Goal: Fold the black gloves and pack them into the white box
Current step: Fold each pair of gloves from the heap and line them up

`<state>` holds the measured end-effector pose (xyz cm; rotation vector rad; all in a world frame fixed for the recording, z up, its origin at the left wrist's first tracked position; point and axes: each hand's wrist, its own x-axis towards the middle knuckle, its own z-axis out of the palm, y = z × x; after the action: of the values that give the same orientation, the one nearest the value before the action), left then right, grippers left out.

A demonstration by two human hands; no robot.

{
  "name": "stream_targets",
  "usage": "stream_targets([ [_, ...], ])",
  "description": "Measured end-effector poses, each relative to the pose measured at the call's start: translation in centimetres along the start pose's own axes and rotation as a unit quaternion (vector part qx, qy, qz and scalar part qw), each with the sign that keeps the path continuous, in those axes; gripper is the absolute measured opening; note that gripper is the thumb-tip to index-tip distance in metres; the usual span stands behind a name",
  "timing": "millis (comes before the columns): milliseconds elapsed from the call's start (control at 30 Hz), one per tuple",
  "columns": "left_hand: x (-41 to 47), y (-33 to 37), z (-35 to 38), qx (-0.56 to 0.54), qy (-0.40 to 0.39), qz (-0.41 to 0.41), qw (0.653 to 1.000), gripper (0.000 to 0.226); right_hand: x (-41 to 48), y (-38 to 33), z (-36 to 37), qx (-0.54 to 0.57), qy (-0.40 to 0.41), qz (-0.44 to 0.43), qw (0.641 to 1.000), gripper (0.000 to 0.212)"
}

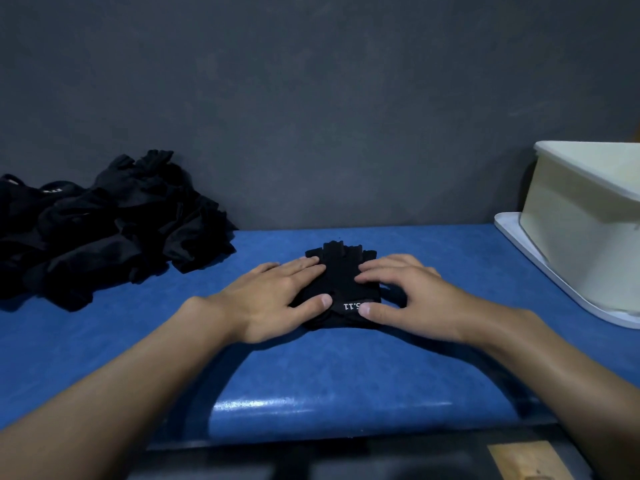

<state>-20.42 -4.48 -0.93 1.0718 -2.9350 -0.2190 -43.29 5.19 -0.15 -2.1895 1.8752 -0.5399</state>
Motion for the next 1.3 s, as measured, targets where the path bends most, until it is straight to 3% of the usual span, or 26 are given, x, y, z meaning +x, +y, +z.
stream_targets([
  [67, 0.0, 0.0, 0.0, -0.003, 0.000, 0.002, 1.000, 0.098, -0.1, -0.3, -0.1, 0.037, 0.021, -0.028, 0.999, 0.050],
  [233, -0.1, 0.2, -0.2, -0.002, 0.028, 0.014, 1.000, 0.089, -0.5, -0.3, 0.0, 0.030, -0.053, -0.032, 0.998, 0.055],
  [433, -1.6, 1.0, -1.9, -0.019, 0.117, 0.107, 0.987, 0.064, -0.4, -0.1, -0.2, 0.044, -0.038, -0.034, 0.998, 0.050],
  [633, -1.5, 0.8, -1.4, -0.039, 0.080, 0.136, 0.987, 0.048, -0.4, -0.2, -0.2, 0.093, -0.018, -0.062, 0.994, 0.055],
  [900, -1.1, 0.3, -0.9, -0.041, 0.122, 0.130, 0.983, 0.037, -0.7, 0.3, -0.5, 0.118, -0.029, -0.045, 0.992, 0.060],
  [1033, -1.3, 0.6, -1.0, -0.058, 0.137, 0.101, 0.984, 0.045, -0.7, 0.2, -0.4, 0.132, 0.020, -0.033, 0.991, 0.044],
  [1200, -1.6, 0.9, -1.2, -0.101, 0.131, 0.101, 0.981, 0.075, -0.5, 0.1, -0.3, 0.164, 0.052, -0.037, 0.984, 0.025],
  [1300, -1.5, 1.0, -1.0, -0.133, 0.169, 0.099, 0.971, 0.065, -0.4, 0.1, -0.4, 0.204, 0.057, -0.030, 0.977, 0.022],
])
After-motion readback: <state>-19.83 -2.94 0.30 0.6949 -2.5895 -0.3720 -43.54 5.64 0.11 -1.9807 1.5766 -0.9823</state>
